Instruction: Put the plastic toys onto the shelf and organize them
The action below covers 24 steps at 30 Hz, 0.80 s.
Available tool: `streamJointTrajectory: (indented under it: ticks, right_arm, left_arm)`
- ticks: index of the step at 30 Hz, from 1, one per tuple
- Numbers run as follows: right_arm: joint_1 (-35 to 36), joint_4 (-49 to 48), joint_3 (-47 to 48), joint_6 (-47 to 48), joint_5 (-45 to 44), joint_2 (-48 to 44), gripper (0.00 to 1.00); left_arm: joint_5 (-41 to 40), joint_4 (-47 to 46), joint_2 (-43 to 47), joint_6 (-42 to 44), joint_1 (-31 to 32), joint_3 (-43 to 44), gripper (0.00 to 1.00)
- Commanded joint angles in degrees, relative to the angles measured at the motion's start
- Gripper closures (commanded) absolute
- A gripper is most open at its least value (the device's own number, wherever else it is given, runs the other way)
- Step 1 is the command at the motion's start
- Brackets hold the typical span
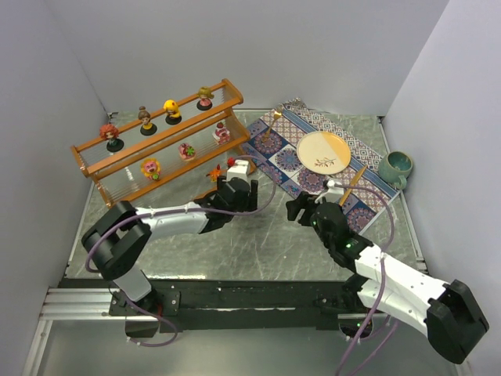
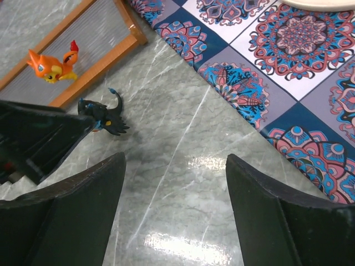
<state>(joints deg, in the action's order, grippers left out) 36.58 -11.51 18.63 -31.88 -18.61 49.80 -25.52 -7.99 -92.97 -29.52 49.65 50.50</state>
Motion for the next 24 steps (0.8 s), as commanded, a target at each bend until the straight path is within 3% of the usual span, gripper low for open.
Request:
streamJointTrajectory:
  ticks: [1, 7, 24]
  right_arm:
    - [-0.54, 1.05, -1.05, 0.06, -1.6, -3.47, 0.18]
    - [-0.63, 1.75, -1.93, 0.41, -1.87, -5.59, 0.11]
    - [-0.72, 0.35, -1.32, 1.56, -0.9, -3.31, 0.03]
  left_arm:
    - [-1.38, -3.0, -3.0, 0.34, 0.27, 3.72, 0.23]
    - [-4.19, -2.47, -4.06, 0.07, 0.19, 3.82, 0.31]
    - [3.45, -5.63, -2.83, 2.53, -2.45, -1.01, 0.32]
